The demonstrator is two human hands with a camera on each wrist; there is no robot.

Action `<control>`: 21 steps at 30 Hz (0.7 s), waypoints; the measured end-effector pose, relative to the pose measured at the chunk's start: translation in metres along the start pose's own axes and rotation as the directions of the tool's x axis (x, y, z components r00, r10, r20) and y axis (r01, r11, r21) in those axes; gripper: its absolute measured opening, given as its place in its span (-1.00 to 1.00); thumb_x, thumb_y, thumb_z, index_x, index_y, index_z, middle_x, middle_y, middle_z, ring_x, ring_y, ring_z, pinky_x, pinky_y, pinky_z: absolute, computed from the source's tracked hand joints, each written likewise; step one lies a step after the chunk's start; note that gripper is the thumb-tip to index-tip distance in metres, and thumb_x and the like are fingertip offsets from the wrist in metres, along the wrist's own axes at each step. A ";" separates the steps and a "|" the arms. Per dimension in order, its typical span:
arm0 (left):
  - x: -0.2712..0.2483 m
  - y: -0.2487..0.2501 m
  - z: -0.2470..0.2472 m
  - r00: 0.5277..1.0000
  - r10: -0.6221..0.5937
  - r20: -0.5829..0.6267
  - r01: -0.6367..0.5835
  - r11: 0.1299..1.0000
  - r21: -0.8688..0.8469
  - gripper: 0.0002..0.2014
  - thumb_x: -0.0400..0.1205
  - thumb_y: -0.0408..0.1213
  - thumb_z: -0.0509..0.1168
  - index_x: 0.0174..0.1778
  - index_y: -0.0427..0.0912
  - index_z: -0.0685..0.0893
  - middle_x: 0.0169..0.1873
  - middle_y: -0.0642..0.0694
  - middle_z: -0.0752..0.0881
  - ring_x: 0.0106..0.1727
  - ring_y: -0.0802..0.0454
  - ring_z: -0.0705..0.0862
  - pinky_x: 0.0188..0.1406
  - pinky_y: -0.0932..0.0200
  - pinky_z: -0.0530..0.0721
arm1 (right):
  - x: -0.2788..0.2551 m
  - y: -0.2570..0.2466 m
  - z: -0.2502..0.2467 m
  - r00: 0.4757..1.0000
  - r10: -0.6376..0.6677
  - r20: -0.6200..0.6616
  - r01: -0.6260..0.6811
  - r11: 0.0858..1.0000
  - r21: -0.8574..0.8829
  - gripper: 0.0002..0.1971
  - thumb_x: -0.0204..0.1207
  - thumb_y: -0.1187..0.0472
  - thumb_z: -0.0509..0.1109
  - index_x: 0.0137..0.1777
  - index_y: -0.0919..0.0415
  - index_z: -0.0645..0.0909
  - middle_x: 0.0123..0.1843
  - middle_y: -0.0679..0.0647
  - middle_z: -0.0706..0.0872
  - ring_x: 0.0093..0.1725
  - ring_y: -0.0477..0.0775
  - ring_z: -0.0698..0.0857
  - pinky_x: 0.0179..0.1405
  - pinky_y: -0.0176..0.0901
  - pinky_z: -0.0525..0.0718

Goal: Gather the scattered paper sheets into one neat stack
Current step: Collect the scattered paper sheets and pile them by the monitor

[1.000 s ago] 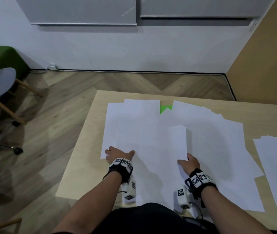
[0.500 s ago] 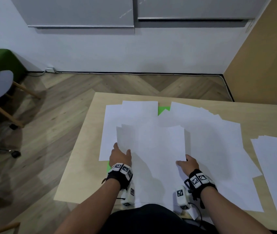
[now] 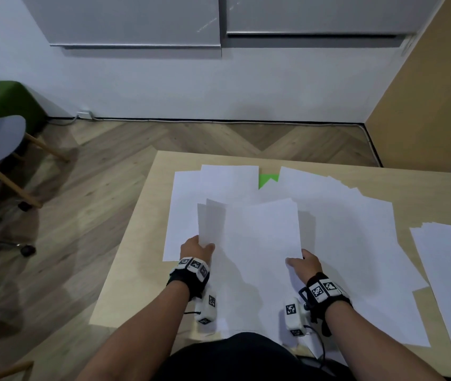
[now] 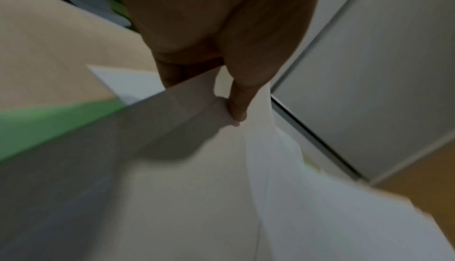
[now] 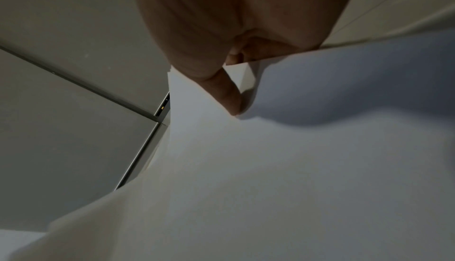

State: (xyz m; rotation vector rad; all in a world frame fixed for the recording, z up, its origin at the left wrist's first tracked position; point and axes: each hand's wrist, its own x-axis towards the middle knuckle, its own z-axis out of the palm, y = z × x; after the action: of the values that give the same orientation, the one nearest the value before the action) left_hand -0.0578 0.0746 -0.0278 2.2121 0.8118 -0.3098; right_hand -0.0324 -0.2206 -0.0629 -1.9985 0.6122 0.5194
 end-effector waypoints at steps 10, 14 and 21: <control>0.017 0.013 -0.097 0.935 0.140 -0.326 -0.209 0.960 -0.187 -0.70 0.67 -0.29 0.30 0.30 -0.26 0.68 0.19 -0.30 0.74 0.22 -0.25 0.68 0.10 0.12 0.52 | 0.000 -0.001 -0.004 0.999 0.032 -0.017 -0.031 0.997 0.076 -0.82 0.52 0.36 0.38 0.11 0.34 0.60 0.13 0.23 0.71 0.03 0.16 0.64 0.08 -0.14 0.52; 0.024 0.029 -0.124 0.892 0.269 -0.363 -0.390 0.864 -0.319 -0.68 0.66 -0.23 0.27 0.35 -0.07 0.62 0.19 -0.09 0.76 0.22 -0.07 0.72 0.27 0.01 0.63 | 0.001 -0.004 -0.002 0.999 0.044 -0.014 -0.043 0.997 0.060 -0.83 0.49 0.37 0.37 0.07 0.36 0.59 0.11 0.28 0.72 0.02 0.17 0.64 0.05 -0.14 0.52; 0.021 0.056 -0.123 0.890 0.266 -0.370 -0.445 0.679 -0.584 -0.64 0.65 -0.24 0.30 0.39 -0.03 0.61 0.22 0.06 0.76 0.27 0.07 0.71 0.39 -0.08 0.61 | 0.000 -0.006 -0.004 1.000 0.027 -0.001 -0.026 0.996 0.080 -0.88 0.51 0.41 0.31 0.02 0.39 0.58 0.03 0.27 0.69 -0.05 0.15 0.58 -0.03 -0.14 0.46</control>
State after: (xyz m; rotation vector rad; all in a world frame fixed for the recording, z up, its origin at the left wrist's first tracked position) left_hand -0.0093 0.1433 0.0797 1.6773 0.4786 0.4248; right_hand -0.0280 -0.2216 -0.0567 -1.9181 0.6515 0.5018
